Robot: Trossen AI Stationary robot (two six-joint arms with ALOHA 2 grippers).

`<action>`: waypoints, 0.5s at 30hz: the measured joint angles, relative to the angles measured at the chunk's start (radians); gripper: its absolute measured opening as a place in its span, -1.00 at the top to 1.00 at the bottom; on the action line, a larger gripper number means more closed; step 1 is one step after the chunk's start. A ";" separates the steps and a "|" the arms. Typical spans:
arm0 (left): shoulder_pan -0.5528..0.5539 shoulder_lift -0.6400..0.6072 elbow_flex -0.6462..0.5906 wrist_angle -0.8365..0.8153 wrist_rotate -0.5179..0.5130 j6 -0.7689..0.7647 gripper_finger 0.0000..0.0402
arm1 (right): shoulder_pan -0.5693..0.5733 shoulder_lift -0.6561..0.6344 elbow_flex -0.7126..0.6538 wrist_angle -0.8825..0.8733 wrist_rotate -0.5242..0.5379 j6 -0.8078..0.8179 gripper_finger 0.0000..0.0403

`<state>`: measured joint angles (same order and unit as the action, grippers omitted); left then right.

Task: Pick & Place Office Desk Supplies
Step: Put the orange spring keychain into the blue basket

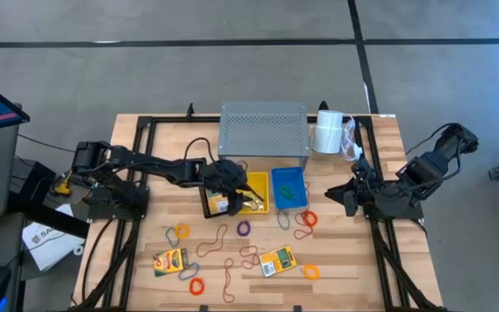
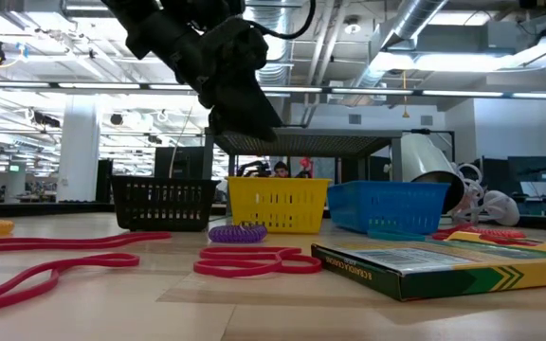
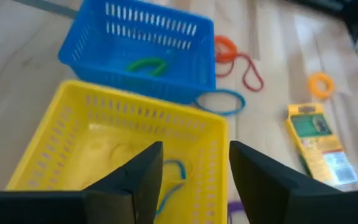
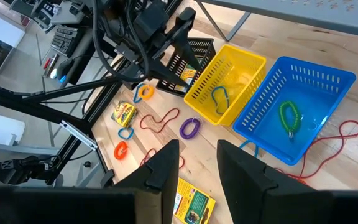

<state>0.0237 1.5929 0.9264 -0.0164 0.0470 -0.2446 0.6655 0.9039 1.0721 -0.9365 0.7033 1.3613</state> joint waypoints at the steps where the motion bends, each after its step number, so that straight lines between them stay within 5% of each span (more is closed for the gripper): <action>1: -0.003 0.000 0.000 -0.016 -0.020 0.001 0.08 | 0.000 0.000 0.000 0.000 0.000 0.000 0.47; 9: -0.004 -0.026 -0.002 0.025 -0.083 -0.011 -0.01 | 0.000 0.007 0.000 -0.036 -0.008 -0.036 0.47; 15: -0.003 -0.175 -0.001 0.045 -0.049 -0.022 -0.05 | -0.031 0.062 0.000 -0.137 -0.140 -0.074 0.47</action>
<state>0.0204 1.4175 0.9253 0.0283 -0.0021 -0.2668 0.6347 0.9656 1.0721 -1.0735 0.5634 1.2870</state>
